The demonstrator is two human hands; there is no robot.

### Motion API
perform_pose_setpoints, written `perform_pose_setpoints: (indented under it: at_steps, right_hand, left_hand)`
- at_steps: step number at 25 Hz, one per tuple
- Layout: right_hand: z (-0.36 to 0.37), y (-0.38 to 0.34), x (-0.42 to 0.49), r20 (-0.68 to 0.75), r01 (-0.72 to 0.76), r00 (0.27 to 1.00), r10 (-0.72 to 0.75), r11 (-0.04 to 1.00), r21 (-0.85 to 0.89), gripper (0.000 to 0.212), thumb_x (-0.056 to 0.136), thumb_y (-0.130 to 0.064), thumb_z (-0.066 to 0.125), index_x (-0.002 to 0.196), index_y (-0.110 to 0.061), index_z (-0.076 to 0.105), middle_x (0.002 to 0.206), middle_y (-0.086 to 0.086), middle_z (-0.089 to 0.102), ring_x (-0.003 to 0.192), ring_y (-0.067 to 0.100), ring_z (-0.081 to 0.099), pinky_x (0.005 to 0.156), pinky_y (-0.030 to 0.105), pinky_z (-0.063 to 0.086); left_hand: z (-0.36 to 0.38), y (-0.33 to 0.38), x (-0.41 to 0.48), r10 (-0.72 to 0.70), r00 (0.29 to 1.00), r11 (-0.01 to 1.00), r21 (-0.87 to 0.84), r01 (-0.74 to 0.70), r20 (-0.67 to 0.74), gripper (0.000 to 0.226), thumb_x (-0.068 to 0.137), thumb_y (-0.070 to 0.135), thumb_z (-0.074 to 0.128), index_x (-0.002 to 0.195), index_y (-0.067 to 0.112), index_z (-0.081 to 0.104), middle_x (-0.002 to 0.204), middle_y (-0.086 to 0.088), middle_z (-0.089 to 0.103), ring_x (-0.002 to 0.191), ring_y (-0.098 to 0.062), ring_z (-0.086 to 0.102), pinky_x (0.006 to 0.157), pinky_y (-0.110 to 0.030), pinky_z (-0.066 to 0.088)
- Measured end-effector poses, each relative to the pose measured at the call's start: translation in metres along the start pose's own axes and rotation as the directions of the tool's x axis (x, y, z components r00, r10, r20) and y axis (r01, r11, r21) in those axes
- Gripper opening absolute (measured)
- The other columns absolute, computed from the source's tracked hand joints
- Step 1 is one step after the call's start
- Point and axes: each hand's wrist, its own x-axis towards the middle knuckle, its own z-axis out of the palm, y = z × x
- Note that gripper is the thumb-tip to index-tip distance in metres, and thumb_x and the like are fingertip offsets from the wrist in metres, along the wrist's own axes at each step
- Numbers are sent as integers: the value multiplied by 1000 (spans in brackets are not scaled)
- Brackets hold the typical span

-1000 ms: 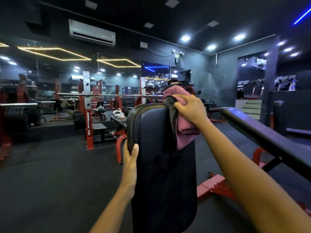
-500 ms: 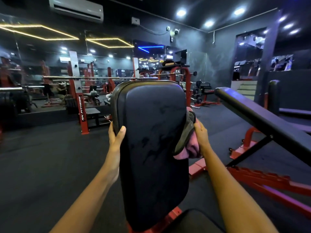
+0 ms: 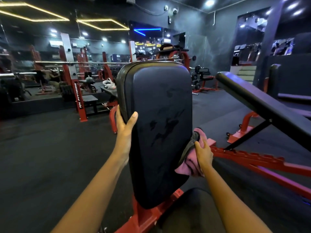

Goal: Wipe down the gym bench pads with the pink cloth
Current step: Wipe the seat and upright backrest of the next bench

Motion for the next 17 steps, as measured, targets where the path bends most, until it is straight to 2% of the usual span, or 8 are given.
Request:
perform_pose_setpoints:
  at_steps: [2,4,7,8,10,12,15,17]
  right_hand:
    - [1,-2,-7,-14,-38,999,37,999,-19,46,92,-38,47,138,-34,42,136,17,50,122,39,45,101,39,33]
    - [-2,-4,-22,-20,-105,994,105,994,-24,45,93,-36,46,138,-36,42,138,14,49,123,38,45,102,38,32]
    - [-13,-6,-68,10,-244,969,245,968,-64,46,93,-35,49,139,-33,42,137,15,50,123,38,46,106,40,33]
    - [-19,-10,-88,44,-285,956,289,954,-93,47,93,-35,49,139,-33,42,137,14,50,123,37,46,107,41,33]
    - [-41,-19,-136,109,-361,915,389,907,-215,48,93,-35,49,140,-32,41,138,14,49,124,36,46,108,41,33]
    - [-75,-33,-194,165,-414,840,518,806,-423,52,92,-35,51,142,-28,37,136,17,49,123,36,46,105,39,34]
    - [-145,-56,-276,335,-258,718,610,681,-685,55,90,-37,53,142,-29,36,138,18,45,123,34,47,102,34,35]
    - [-197,-63,-315,440,-153,603,665,638,-754,61,81,-50,48,139,-42,32,142,14,41,126,30,46,106,34,35]
  left_hand:
    - [-4,-1,1,-22,1000,1000,-14,22,19,64,74,51,63,128,57,29,150,11,32,135,-10,37,113,-41,32]
    - [-8,3,-4,-78,995,997,12,77,70,81,75,51,64,141,50,18,153,13,26,138,-8,32,112,-34,32]
    - [-22,3,-33,-227,974,965,140,222,15,72,86,37,61,146,36,20,149,18,29,130,5,35,99,-8,35]
    - [-27,7,-47,-315,948,929,194,316,-36,64,89,32,57,145,32,26,146,16,34,128,4,38,95,-7,36]
    - [-46,13,-84,-527,841,802,258,539,-120,52,93,24,54,141,25,37,140,10,40,128,-5,39,99,-17,35]
    - [-66,29,-125,-701,695,601,394,696,-159,42,94,21,53,135,19,47,137,2,47,129,-14,42,107,-30,34]
    - [-80,62,-177,-861,486,326,573,752,-148,36,92,13,55,128,6,53,128,-8,53,125,-25,48,106,-31,34]
    - [-78,75,-197,-923,381,234,695,680,-61,36,90,12,59,126,4,55,130,-12,53,123,-26,50,102,-28,35]
